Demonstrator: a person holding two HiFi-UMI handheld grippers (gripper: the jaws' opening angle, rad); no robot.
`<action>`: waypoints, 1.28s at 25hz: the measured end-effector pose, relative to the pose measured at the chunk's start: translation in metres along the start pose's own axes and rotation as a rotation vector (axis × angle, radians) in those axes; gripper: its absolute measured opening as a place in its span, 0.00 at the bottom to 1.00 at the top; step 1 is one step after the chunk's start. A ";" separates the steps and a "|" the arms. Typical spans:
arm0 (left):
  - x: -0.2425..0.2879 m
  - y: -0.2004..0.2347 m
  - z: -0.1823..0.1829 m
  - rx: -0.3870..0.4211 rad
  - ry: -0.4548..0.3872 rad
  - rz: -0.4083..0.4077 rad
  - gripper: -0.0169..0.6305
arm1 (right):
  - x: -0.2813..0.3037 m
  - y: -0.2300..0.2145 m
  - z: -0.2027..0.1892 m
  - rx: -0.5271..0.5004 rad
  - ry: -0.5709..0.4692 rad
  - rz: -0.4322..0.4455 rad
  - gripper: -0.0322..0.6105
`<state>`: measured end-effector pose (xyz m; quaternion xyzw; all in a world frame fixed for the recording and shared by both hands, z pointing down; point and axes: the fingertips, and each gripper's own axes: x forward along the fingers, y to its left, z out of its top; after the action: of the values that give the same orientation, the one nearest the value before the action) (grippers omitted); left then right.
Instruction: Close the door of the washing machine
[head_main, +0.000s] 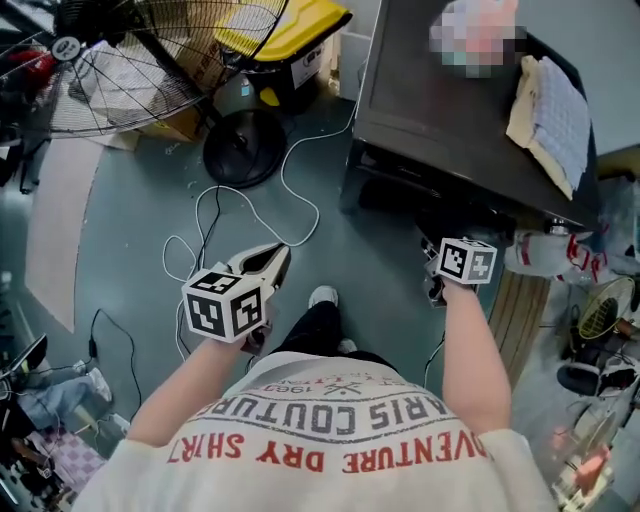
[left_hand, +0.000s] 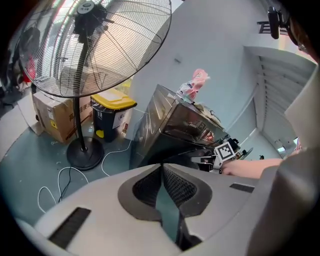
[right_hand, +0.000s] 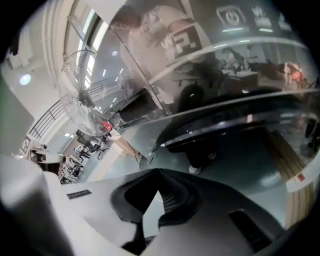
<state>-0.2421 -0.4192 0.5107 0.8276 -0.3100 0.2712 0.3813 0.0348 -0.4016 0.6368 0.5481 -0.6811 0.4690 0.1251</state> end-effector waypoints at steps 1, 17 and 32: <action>0.001 -0.007 0.001 0.006 -0.004 -0.009 0.09 | -0.013 0.006 0.003 -0.030 -0.005 0.011 0.08; -0.104 -0.210 0.002 0.290 -0.194 -0.295 0.09 | -0.271 0.225 0.012 -0.350 -0.278 0.434 0.08; -0.207 -0.328 -0.005 0.451 -0.428 -0.395 0.09 | -0.420 0.264 -0.005 -0.484 -0.576 0.382 0.08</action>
<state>-0.1436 -0.1824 0.2194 0.9728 -0.1494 0.0746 0.1606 -0.0409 -0.1439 0.2197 0.4755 -0.8682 0.1379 -0.0346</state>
